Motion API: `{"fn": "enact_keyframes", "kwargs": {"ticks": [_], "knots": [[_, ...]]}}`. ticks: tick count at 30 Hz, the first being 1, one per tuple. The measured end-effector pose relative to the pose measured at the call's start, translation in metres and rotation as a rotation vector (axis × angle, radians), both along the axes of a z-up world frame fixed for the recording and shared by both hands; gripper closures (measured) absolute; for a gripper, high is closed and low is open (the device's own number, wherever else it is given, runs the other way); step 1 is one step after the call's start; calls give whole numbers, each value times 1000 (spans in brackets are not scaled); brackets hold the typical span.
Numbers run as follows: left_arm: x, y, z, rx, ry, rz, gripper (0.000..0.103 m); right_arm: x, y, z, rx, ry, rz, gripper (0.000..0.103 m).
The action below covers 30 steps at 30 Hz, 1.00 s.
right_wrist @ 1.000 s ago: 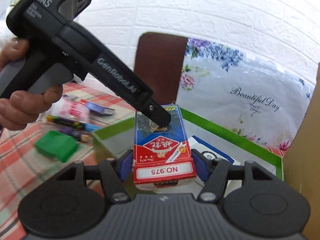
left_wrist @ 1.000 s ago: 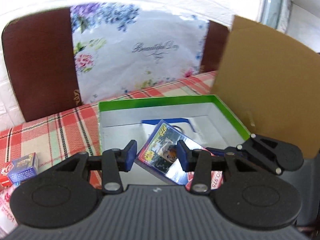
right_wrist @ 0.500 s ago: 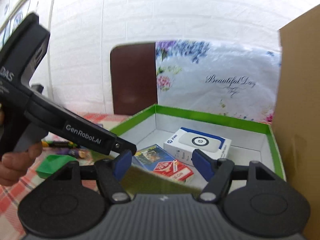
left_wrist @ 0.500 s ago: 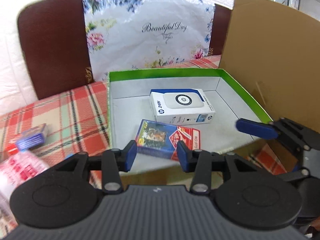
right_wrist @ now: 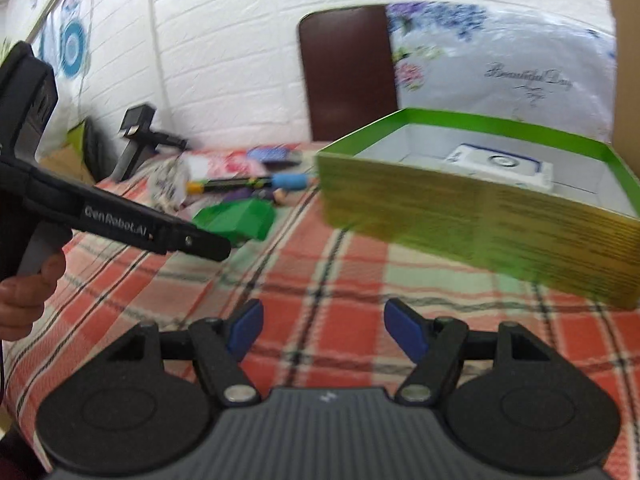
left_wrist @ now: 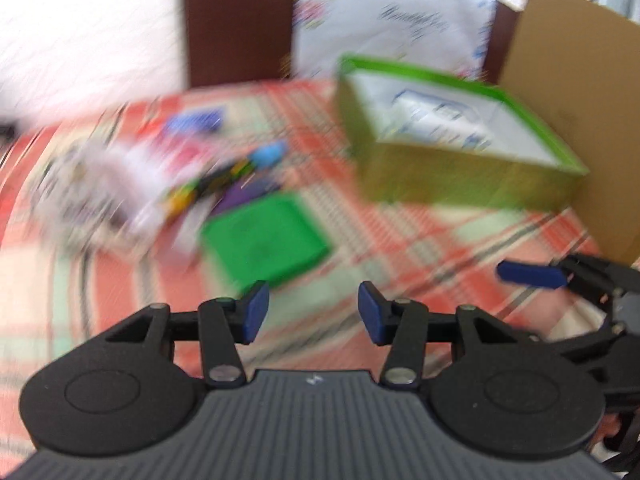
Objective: Organize objects
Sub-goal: 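Grasp the green notebook with the right gripper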
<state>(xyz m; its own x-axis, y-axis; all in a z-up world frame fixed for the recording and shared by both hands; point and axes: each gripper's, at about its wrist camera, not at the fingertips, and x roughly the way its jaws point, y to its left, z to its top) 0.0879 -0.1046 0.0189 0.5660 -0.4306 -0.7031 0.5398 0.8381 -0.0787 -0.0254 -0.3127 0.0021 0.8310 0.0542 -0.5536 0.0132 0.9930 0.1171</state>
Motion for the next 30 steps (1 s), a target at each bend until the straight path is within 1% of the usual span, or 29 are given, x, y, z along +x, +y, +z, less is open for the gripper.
{"fn": "enact_keyframes", "kwargs": {"ticks": [1, 3, 5, 9, 12, 13, 14, 15, 16, 17, 18, 20, 21, 22, 24, 25, 26, 27, 28, 30], "knots": [[1, 11, -5, 3, 10, 21, 52, 4, 7, -1, 0, 11, 22, 34], [-3, 31, -7, 0, -27, 46, 51, 11, 22, -3, -5, 30, 67, 34], [-2, 50, -8, 8, -41, 82, 51, 20, 40, -4, -41, 38, 110, 33], [6, 91, -10, -23, -46, 163, 52, 47, 67, -3, -93, 37, 169, 31], [13, 114, -10, -51, -44, 212, 54, 75, 76, -3, -117, 43, 155, 23], [15, 121, -9, -78, -32, 208, 57, 82, 79, -2, -113, 42, 154, 22], [17, 127, -8, -102, -21, 206, 58, 90, 81, -1, -107, 38, 157, 21], [18, 131, -8, -119, -12, 206, 60, 97, 84, -1, -105, 34, 157, 16], [19, 134, -7, -124, -9, 213, 60, 104, 87, -1, -108, 33, 152, 14], [19, 136, -7, -104, -20, 238, 60, 112, 91, -3, -114, 40, 146, 14], [18, 139, -7, -94, -30, 253, 60, 118, 94, -5, -119, 52, 137, 16], [18, 155, -7, -137, -5, 252, 60, 124, 99, -6, -123, 55, 118, 33], [18, 163, -6, -160, 11, 255, 60, 125, 102, -5, -126, 55, 117, 37], [17, 171, -5, -176, 22, 258, 60, 125, 106, -5, -127, 59, 125, 37], [15, 183, -3, -190, 29, 260, 60, 123, 119, -3, -122, 64, 163, 38], [15, 188, -2, -199, 33, 256, 59, 120, 129, -3, -127, 63, 203, 38], [14, 193, 0, -209, 36, 251, 58, 118, 142, -2, -122, 67, 266, 38], [14, 198, 1, -217, 37, 247, 55, 114, 157, -1, -129, 63, 318, 38], [12, 201, 3, -221, 34, 244, 49, 110, 174, 0, -153, 53, 372, 38], [9, 208, 6, -219, 14, 229, 46, 107, 207, 1, -191, 31, 513, 38]]}}
